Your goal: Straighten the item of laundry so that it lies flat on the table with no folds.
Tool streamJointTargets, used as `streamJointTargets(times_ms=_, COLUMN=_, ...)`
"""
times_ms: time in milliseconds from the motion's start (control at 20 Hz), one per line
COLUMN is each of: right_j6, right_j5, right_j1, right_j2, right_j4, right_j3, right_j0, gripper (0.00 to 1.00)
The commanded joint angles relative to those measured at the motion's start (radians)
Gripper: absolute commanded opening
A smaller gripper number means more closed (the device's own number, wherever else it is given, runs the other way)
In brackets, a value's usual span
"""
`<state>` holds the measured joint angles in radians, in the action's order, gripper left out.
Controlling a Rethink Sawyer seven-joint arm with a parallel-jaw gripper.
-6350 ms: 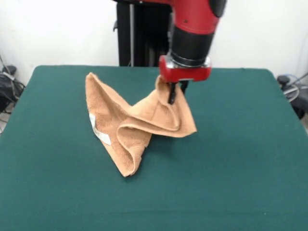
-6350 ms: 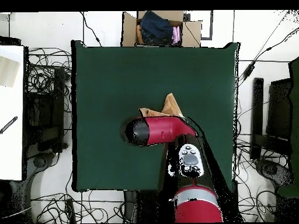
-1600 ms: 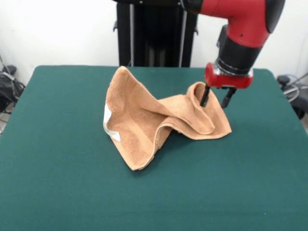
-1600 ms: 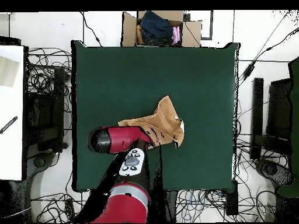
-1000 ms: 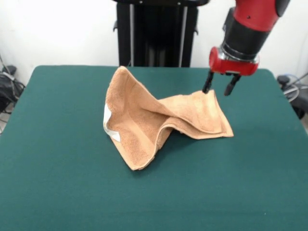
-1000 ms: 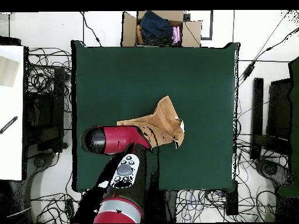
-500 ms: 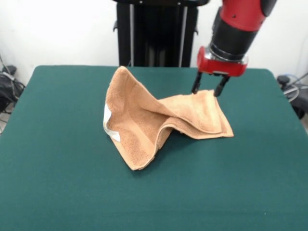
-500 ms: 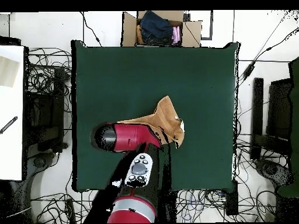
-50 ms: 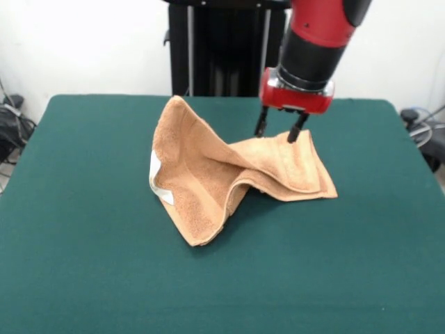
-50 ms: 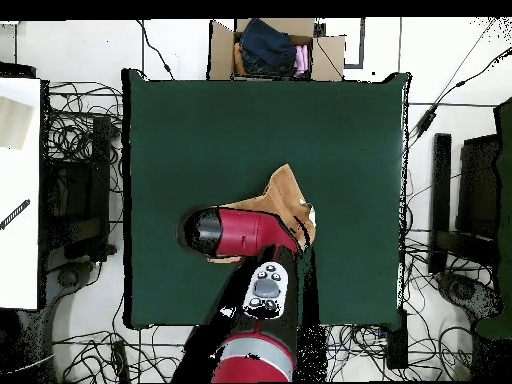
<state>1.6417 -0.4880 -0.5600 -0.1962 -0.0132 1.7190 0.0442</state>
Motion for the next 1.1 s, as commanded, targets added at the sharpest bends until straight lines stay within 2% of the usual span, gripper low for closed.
streamJointTargets(times_ms=50, right_j6=0.140, right_j5=0.079, right_j1=0.039, right_j2=0.093, right_j4=0.004, right_j3=0.054, right_j0=-0.032, gripper=1.00)
streamJointTargets(times_ms=550, right_j6=0.079, right_j5=0.071, right_j1=0.033, right_j2=0.114, right_j4=0.037, right_j3=0.052, right_j0=-0.087, gripper=1.00)
streamJointTargets(times_ms=1100, right_j6=-0.036, right_j5=-0.020, right_j1=0.009, right_j2=0.170, right_j4=0.085, right_j3=0.035, right_j0=-0.176, gripper=1.00)
